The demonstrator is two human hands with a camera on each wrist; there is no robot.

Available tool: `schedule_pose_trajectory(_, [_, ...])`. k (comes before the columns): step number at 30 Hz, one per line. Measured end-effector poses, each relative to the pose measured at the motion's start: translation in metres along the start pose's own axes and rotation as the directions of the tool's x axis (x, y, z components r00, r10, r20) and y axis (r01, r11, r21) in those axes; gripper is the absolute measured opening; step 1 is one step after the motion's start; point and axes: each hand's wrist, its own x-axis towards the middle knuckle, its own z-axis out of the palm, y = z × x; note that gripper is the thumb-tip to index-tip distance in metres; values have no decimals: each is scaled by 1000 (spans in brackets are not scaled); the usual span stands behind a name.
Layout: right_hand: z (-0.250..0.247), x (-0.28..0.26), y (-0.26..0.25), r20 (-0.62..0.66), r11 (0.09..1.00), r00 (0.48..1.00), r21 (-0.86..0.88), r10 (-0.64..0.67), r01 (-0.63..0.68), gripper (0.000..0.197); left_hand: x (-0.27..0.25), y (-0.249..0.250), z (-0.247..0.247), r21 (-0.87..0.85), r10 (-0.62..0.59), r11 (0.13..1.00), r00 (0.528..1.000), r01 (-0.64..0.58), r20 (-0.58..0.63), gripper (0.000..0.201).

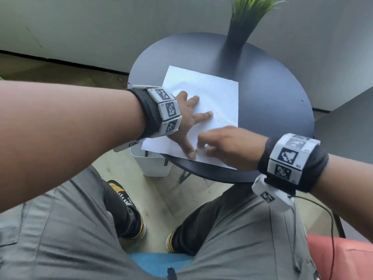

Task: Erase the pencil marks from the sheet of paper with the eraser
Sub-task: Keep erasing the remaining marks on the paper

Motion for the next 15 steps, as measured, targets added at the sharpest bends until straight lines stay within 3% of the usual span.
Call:
schedule_pose_trajectory(1, [0,-1,-1,48,999,998,5,-32,32,16,0,0,0,1,0,1000,1000,0,-3,132])
schedule_pose_trajectory(4, [-19,-1,25,-106,975,969,25,224,-222,16,1,-1,0,-18,6,1000,1000,-7,-12,130])
schedule_pose_trajectory(5, [-19,-2,27,-129,971,962,21,239,-239,18,1,-2,0,-20,7,1000,1000,-7,-10,130])
schedule_pose_trajectory(9, [-3,-12,0,51,1000,999,7,-10,9,19,-2,2,-4,-16,14,1000,1000,-14,11,122])
schedule_pose_trajectory(13, [-17,-18,38,-147,957,946,61,290,-284,19,0,3,-9,-2,22,1000,999,-22,31,117])
schedule_pose_trajectory(15, [-10,-21,26,-72,986,984,-4,164,-165,16,-1,4,-10,7,24,1000,999,-24,43,118])
